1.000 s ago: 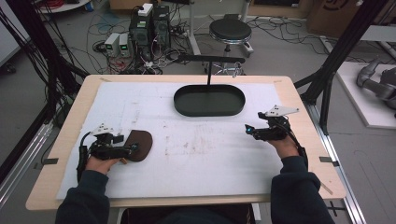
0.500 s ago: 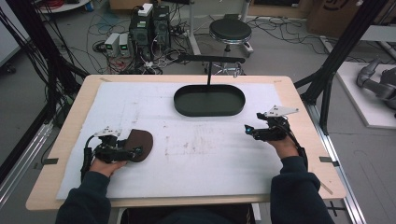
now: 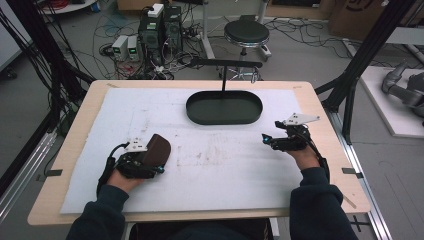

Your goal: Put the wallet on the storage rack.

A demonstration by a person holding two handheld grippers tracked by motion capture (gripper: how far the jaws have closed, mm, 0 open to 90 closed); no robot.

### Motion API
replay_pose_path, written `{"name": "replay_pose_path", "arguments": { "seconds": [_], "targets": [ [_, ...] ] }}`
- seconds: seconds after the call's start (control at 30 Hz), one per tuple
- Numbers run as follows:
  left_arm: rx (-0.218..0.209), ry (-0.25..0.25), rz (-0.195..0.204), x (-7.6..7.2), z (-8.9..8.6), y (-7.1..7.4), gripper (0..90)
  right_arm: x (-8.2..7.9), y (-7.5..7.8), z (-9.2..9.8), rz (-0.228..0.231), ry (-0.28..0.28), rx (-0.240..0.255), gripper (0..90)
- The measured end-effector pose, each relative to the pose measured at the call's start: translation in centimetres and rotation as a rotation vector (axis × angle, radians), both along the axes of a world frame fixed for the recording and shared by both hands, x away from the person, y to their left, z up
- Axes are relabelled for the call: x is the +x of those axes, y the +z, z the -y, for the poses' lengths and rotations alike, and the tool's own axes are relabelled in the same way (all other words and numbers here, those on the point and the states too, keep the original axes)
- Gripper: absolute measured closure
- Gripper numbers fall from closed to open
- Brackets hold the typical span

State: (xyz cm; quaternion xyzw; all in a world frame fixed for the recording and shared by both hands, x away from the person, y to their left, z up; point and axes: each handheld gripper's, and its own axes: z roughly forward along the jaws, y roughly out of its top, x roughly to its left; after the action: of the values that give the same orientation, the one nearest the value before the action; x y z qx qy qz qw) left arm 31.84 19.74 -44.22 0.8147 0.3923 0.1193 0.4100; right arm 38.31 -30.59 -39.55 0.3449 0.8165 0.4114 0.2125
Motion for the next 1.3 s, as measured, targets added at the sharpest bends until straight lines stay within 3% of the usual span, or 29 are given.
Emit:
{"name": "replay_pose_path", "arguments": {
  "seconds": [0.23,0.3,0.47,0.6,0.9,1.07,1.2,1.3],
  "targets": [
    [-0.093,0.052,0.027,0.2,-1.1,0.4,39.1,0.0,-0.1,0.0,-0.004,0.001,-0.002,24.6],
    [-0.119,0.045,0.034,0.1,-1.3,0.5,45.8,0.0,-0.1,0.0,-0.006,0.001,-0.003,24.6],
    [-0.128,0.033,0.036,0.1,-1.4,0.7,50.5,0.1,-0.1,0.0,-0.006,0.002,-0.006,24.6],
    [-0.135,0.02,0.078,-0.1,-1.6,1.3,62.9,0.0,-0.1,0.0,-0.008,0.001,-0.007,24.6],
    [-0.198,0.019,0.152,0.0,-1.3,2.6,64.0,0.0,-0.1,0.1,-0.007,-0.003,0.0,24.6],
    [-0.229,0.014,0.19,1.2,-0.2,3.9,64.0,0.1,0.0,0.4,-0.008,-0.01,0.012,24.6],
    [-0.268,0.015,0.202,3.1,1.2,5.0,64.0,0.1,0.1,0.6,-0.004,-0.013,0.024,24.6],
    [-0.264,-0.008,0.219,4.7,2.7,6.2,64.0,0.2,0.0,0.6,-0.006,-0.012,0.024,24.6]
  ]
}}
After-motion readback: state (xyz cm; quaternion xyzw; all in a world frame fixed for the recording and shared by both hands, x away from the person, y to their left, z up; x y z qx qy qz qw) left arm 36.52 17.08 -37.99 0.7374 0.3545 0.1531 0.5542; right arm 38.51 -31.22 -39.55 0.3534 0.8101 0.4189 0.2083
